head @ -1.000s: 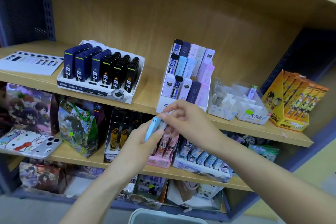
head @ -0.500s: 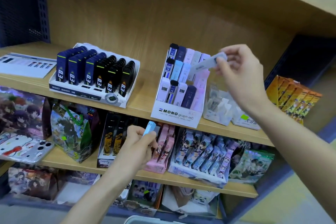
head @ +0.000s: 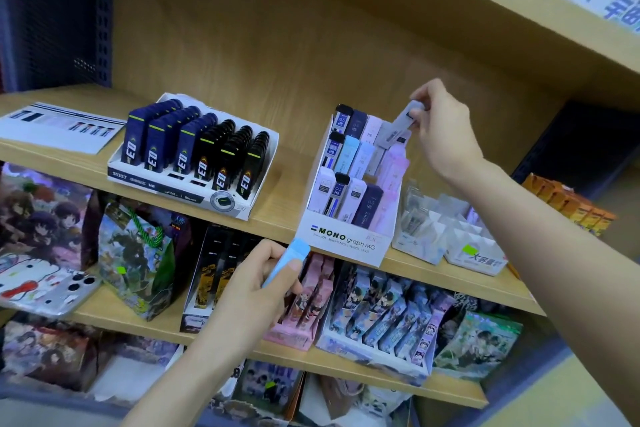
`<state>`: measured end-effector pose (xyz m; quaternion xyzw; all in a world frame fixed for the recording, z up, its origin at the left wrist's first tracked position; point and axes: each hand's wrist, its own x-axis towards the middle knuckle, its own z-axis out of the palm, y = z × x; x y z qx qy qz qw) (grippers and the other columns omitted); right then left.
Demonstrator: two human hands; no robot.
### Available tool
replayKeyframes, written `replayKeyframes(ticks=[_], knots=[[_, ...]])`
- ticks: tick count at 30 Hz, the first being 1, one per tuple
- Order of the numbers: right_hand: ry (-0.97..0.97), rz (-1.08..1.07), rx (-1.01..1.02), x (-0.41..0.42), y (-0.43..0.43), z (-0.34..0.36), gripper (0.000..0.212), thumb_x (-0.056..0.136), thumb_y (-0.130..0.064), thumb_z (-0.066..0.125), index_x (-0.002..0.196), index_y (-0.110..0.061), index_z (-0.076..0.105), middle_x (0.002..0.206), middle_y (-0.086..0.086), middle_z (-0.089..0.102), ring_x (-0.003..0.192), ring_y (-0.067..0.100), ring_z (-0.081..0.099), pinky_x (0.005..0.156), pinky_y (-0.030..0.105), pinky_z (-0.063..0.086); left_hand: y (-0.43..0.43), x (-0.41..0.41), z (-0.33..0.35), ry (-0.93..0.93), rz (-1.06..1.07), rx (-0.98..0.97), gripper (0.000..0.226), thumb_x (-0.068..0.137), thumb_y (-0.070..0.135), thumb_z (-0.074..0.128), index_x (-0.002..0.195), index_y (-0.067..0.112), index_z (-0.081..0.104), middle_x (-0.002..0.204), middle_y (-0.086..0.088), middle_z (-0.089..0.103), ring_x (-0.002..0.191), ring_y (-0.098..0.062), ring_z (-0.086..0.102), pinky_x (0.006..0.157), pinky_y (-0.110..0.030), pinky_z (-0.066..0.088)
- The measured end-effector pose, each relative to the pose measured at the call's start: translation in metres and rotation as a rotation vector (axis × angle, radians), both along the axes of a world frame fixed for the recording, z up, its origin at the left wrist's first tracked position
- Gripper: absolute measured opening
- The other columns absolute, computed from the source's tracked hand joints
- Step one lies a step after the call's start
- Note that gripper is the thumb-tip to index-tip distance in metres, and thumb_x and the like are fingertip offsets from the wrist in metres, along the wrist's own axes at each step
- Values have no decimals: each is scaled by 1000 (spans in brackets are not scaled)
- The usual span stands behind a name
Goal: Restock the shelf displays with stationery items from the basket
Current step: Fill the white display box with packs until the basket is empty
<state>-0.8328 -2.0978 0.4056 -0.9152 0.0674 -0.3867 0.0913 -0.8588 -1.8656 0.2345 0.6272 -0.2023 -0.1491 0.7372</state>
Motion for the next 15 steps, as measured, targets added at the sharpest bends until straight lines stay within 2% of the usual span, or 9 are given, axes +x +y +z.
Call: replayKeyframes(ticks=[3,6,8,11,15], knots=[[18,38,7,1,-6,-3,16,95,-2,42,97,-16,50,94,7,56,82,25,58,72,31,46,1,1,0,5,8,3,12,95,18,50,87,11,51,62,6,61,38,-10,31,35,-15,25],[0,23,-28,6,-12,1,15,92,-4,51,98,-15,59,97,11,59,82,26,62,82,37,50,2,0,1,-3,10,7,11,95,19,52,87,11,53,62,6,61,40,-11,32,36,-16,26],[19,6,-38,10,-15,7,15,90,-6,56,99,-13,65,98,11,62,84,25,63,84,33,49,3,0,2,-4,17,9,11,94,19,53,86,12,54,63,6,61,41,-12,32,36,-17,26],[112,-12,-31,17,-16,11,17,89,-6,58,103,-9,68,98,8,67,86,17,59,79,24,44,4,1,2,-8,32,20,11,94,20,53,86,13,56,64,5,62,40,-12,32,37,-18,27],[106,-43,-63,21,-15,7,21,90,-9,59,108,-8,70,105,8,66,95,21,60,81,26,44,4,2,3,-15,50,32,13,95,21,52,85,13,56,63,5,61,38,-10,32,37,-18,28]])
